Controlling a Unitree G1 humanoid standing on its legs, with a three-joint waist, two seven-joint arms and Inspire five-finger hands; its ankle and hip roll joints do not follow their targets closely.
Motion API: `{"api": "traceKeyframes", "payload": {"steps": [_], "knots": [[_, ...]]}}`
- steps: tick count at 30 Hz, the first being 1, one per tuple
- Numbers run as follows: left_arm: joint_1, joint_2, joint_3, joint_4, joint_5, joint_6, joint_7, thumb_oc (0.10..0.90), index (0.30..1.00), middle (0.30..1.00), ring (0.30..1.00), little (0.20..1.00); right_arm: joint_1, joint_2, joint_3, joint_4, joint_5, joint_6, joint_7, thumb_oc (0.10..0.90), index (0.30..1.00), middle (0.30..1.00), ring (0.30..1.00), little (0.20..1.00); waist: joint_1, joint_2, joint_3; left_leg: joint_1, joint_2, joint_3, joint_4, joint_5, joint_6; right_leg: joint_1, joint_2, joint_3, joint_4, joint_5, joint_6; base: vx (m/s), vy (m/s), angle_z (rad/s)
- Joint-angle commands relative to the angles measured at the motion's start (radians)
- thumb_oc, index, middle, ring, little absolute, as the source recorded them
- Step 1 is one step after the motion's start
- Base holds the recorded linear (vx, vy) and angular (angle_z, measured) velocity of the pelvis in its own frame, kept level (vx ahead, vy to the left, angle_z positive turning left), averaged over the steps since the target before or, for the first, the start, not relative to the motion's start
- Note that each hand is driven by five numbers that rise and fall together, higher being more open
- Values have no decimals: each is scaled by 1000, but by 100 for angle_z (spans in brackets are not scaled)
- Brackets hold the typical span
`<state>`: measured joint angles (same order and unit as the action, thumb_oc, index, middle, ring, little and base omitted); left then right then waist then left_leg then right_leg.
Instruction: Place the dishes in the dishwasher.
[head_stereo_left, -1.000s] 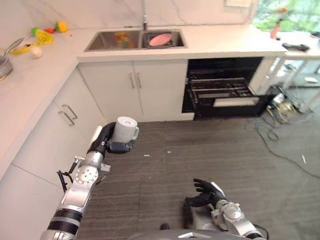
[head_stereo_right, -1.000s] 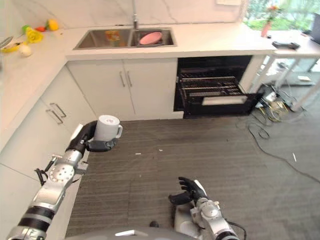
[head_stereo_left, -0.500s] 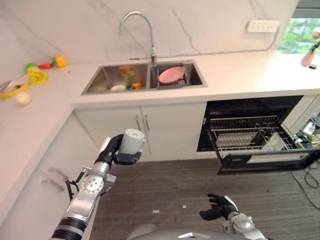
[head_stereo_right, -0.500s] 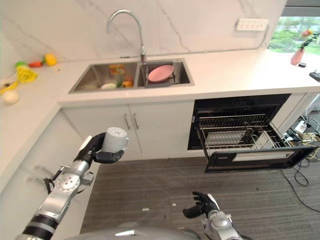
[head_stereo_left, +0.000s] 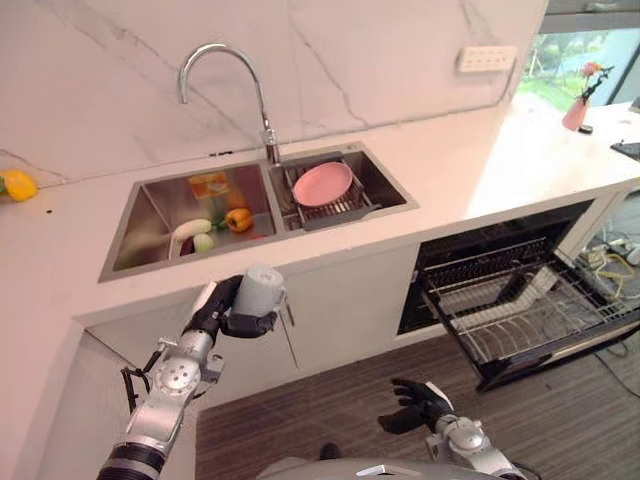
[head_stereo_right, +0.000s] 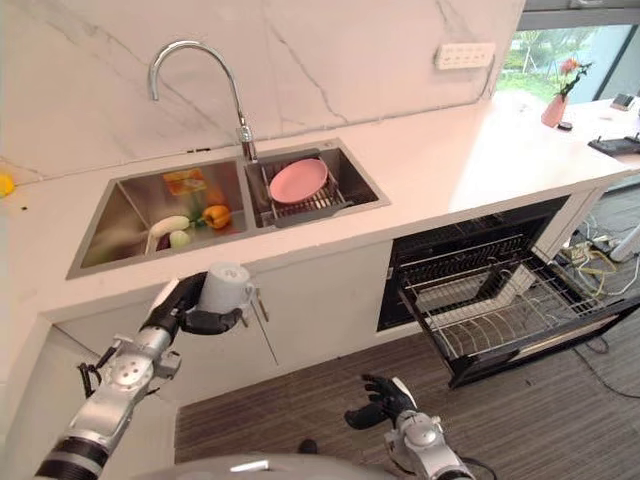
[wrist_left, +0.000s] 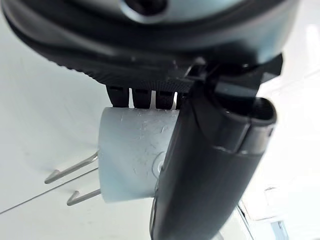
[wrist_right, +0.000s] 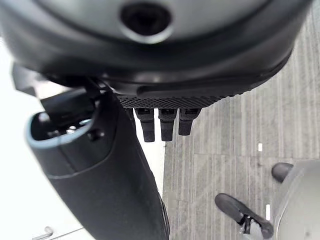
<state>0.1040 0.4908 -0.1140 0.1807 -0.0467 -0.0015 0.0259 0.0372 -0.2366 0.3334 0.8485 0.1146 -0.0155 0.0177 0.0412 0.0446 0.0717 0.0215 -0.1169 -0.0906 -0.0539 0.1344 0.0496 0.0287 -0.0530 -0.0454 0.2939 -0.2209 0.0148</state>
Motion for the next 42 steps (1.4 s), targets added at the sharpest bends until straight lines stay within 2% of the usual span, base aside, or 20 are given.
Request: {"api": "traceKeyframes", "payload": {"steps": [1, 4, 5, 9, 10, 13, 15, 16, 18, 19, 21, 24, 26, 28, 29, 30, 35, 37, 39, 42], "knots": [[-98, 27, 94, -96, 20, -91, 72, 400, 300, 300, 300, 300, -69, -23, -17, -68, -40, -55, 6, 800, 900, 900, 900, 900, 12, 31, 3, 54, 18, 34, 87, -165, 6, -24, 26, -65, -19, 141, 36, -17, 36, -37], [-67, 41, 125, -119, 18, -88, 66, 400, 300, 300, 300, 300, -85, -10, -21, -76, -47, -55, 6, 800, 900, 900, 900, 900, 48, 53, 3, 46, 57, 111, 83, -175, 3, -37, -86, -267, 34, 136, 43, -51, -19, -89], [-60, 44, 128, -117, 12, -88, 66, 400, 300, 300, 300, 300, -86, -7, -18, -88, -50, -54, 9, 800, 900, 900, 900, 900, 49, 51, 6, 49, 66, 124, 86, -184, 5, -35, -126, -291, 65, 137, 42, -25, -81, -173], [-67, 57, 144, -118, -3, -93, 69, 400, 300, 300, 300, 300, -80, -19, -25, -174, -49, -56, 19, 800, 900, 900, 900, 900, 47, 48, 1, 48, 101, 140, 103, -207, -4, -47, -231, -237, 43, 201, 61, 29, -126, -65], [-67, 57, 144, -118, -3, -94, 69, 400, 300, 300, 300, 300, -79, -19, -25, -175, -49, -55, 19, 800, 900, 900, 900, 900, 47, 49, 1, 48, 102, 141, 103, -208, -4, -47, -231, -237, 41, 201, 61, 12, -134, -46], [-104, 64, 143, -108, 2, -106, 82, 400, 300, 300, 300, 300, -79, -66, -37, -342, -53, -65, 40, 800, 900, 900, 900, 900, 33, 16, -3, 40, 120, 140, 116, -225, -37, -58, -332, -189, -128, 350, 118, 68, -319, -21], [-105, 64, 143, -107, 2, -107, 83, 400, 300, 300, 300, 300, -78, -67, -38, -345, -53, -63, 40, 800, 900, 900, 900, 900, 34, 16, -3, 41, 120, 141, 116, -225, -36, -53, -331, -189, -136, 355, 119, 54, -222, -11], [-108, 65, 160, -101, 5, -114, 100, 400, 300, 300, 300, 300, -74, -100, -72, -489, -37, -77, 42, 800, 900, 900, 900, 900, 26, -14, -7, 62, 145, 166, 102, -228, -63, -45, -338, -188, -223, 415, 161, 122, -492, -14], [-89, 65, 189, -103, -6, -123, 115, 400, 300, 300, 300, 300, -71, -122, -122, -597, -23, -99, 23, 800, 900, 900, 900, 900, 29, -42, -20, 81, 185, 188, 81, -217, -92, -30, -315, -182, -243, 384, 177, 161, -571, -12], [-88, 65, 189, -104, -6, -123, 115, 400, 300, 300, 300, 300, -69, -122, -122, -600, -23, -97, 23, 800, 900, 900, 900, 900, 31, -40, -20, 84, 188, 190, 78, -217, -94, -30, -312, -181, -241, 381, 175, 143, -559, -28], [-86, 51, 193, -93, -31, -128, 132, 400, 300, 300, 300, 300, -60, -126, -156, -647, 12, -107, 9, 800, 900, 900, 900, 900, 21, -40, -19, 86, 248, 184, 89, -194, -122, -37, -256, -156, -216, 314, 156, 76, -404, -40], [-103, 31, 185, -89, -66, -135, 139, 400, 300, 300, 300, 300, -58, -153, -189, -708, 64, -128, 0, 800, 900, 900, 900, 900, 8, -40, 9, 31, 282, 132, 235, -146, -131, -35, -184, -134, -185, 235, 101, 46, -318, -17], [-126, 16, 167, -80, -74, -145, 143, 400, 300, 300, 300, 300, -50, -181, -197, -737, 64, -137, 0, 800, 900, 900, 900, 900, 3, -42, 28, -20, 269, 92, 341, -111, -132, -15, -163, -145, -181, 211, 75, 63, -253, 5], [-137, 5, 155, -82, -73, -146, 141, 400, 300, 300, 300, 300, -49, -187, -216, -756, 80, -143, -9, 800, 900, 900, 900, 900, 12, -48, 38, -86, 211, 15, 335, -118, -133, -1, -152, -138, -200, 199, 71, 78, -110, 15], [-137, 5, 154, -82, -73, -146, 141, 400, 300, 300, 300, 300, -49, -187, -217, -756, 81, -143, -9, 800, 900, 900, 900, 900, 10, -49, 37, -87, 209, 13, 336, -119, -132, 0, -154, -141, -202, 198, 72, 258, -8, 10], [-116, -4, 153, -109, -88, -153, 132, 400, 300, 300, 300, 300, -48, -177, -234, -747, 103, -150, -29, 800, 900, 900, 900, 900, 7, -49, 32, -128, 249, 29, 195, -105, -147, 35, -151, -139, -237, 181, 88, 228, 20, 7], [-122, -5, 144, -117, -93, -149, 138, 400, 300, 300, 300, 300, -56, -173, -246, -733, 90, -147, -68, 800, 900, 900, 900, 900, 28, -24, 41, -196, 259, -12, 73, -13, -176, 88, -135, -101, -255, 154, 95, 255, 141, 17], [-123, -7, 132, -115, -78, -148, 126, 400, 300, 300, 300, 300, -49, -160, -251, -731, 90, -142, -63, 800, 900, 900, 900, 900, 28, -12, 27, -170, 262, 5, 63, -34, -168, 116, -146, -101, -260, 145, 115, 232, 251, -37], [-118, -6, 121, -121, -63, -149, 118, 400, 300, 300, 300, 300, -36, -141, -256, -728, 92, -141, -54, 800, 900, 900, 900, 900, 35, -20, 10, -150, 217, -3, 96, -71, -145, 109, -190, -85, -219, 178, 131, 235, 278, -72], [-106, 14, 107, -136, -41, -140, 96, 400, 300, 300, 300, 300, -29, -105, -257, -729, 118, -142, -38, 800, 900, 900, 900, 900, 32, -28, 16, -129, 157, 8, 151, -131, -79, 38, -228, -26, -8, 270, 129, 192, 297, -33]]}}
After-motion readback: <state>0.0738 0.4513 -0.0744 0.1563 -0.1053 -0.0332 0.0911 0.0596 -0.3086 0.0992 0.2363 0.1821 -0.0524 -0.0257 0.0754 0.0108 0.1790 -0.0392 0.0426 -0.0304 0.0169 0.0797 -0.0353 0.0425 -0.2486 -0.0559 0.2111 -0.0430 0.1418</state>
